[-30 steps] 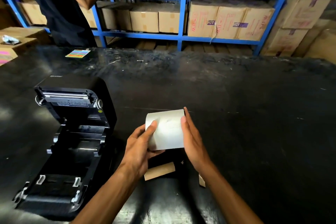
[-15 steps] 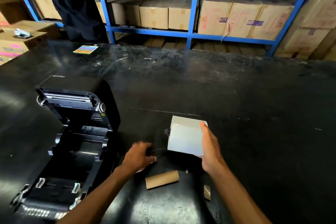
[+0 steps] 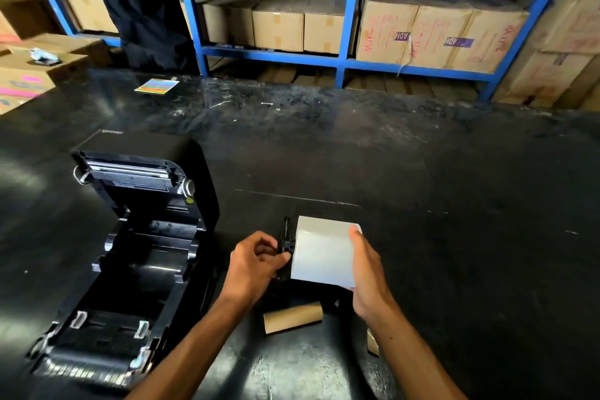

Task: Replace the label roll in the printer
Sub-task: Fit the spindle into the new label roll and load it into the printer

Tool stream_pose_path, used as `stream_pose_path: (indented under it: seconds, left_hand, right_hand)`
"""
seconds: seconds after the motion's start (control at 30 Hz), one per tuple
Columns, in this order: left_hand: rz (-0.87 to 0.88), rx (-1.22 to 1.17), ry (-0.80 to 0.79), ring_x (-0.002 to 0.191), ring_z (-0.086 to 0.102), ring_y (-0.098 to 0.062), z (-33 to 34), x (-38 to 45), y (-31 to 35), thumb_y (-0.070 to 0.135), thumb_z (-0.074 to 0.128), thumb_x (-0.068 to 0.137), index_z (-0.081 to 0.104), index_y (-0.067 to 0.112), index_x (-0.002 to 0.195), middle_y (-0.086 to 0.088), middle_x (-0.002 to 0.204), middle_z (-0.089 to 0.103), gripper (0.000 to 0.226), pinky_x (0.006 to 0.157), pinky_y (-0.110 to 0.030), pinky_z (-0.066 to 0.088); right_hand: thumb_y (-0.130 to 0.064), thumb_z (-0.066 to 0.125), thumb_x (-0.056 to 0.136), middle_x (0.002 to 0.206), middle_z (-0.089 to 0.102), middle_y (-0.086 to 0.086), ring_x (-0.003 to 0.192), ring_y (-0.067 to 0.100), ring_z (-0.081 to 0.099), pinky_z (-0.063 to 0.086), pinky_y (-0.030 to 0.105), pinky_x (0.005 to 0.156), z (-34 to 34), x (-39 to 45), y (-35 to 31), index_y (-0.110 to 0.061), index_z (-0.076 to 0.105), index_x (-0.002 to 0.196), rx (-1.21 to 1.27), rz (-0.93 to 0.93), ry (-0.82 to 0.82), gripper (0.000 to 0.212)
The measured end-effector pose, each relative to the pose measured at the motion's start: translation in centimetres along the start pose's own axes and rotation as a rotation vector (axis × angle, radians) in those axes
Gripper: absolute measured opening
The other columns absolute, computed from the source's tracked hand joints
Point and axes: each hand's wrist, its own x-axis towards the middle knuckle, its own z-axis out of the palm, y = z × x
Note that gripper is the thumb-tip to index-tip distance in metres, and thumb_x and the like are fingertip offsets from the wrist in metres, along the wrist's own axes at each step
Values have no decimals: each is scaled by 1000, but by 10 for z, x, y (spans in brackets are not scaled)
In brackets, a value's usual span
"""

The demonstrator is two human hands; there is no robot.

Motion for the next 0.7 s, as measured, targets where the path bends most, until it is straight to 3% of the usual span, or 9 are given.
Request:
stream_pose_path:
  seconds: [0.1, 0.2, 0.37, 0.47, 0.6, 0.7]
  left_hand:
    - [122, 119, 60, 55, 60, -4, -4, -16, 10, 7, 79, 72, 63, 15, 75, 2, 64, 67, 18, 57, -21, 53]
    - [189, 160, 84, 57, 61, -4, -5, -27, 14, 8, 78, 72, 64, 15, 77, 1, 69, 70, 16, 56, -15, 51]
    - [225, 55, -43, 77, 69, -5, -15, -34, 18, 1, 72, 77, 64, 13, 77, -3, 88, 75, 14, 70, -14, 53]
    - [232, 15, -91, 92, 71, -10, -19, -38, 19, 2, 67, 82, 70, 7, 86, -2, 100, 75, 7, 79, -15, 53]
    - [43, -285, -25, 97, 68, -28, -20, -41, 26, 7, 59, 90, 68, 5, 90, -12, 96, 72, 10, 75, -22, 57]
    - [-99, -389, -22, 88, 72, -23, -24, -46, 38, 35, 53, 93, 68, 5, 90, -11, 93, 74, 34, 67, -22, 56]
  right_hand:
    - [-49, 47, 88, 104, 72, 10, 97, 28, 68, 52, 48, 91, 5, -6, -2, -23, 67, 99, -3, -16, -17, 35]
    - [-46, 48, 89, 102, 73, 7, 97, 27, 68, 53, 43, 89, 9, -14, -4, -24, 67, 91, -15, -58, -2, 29]
    - [-47, 47, 89, 99, 74, 6, 93, 26, 69, 53, 36, 76, 8, -26, -4, -23, 68, 94, -12, -91, -5, 32]
    - [-45, 47, 90, 101, 74, 7, 94, 26, 69, 54, 38, 80, 10, -33, -3, -20, 68, 99, 6, -111, 5, 34]
    - [-40, 46, 92, 106, 73, 5, 97, 22, 68, 53, 39, 85, 17, -42, -2, -20, 67, 104, 3, -181, 6, 30]
    - [-36, 46, 94, 115, 69, 1, 101, 15, 66, 54, 33, 87, 26, -49, 1, -24, 59, 121, -62, -276, -23, 32]
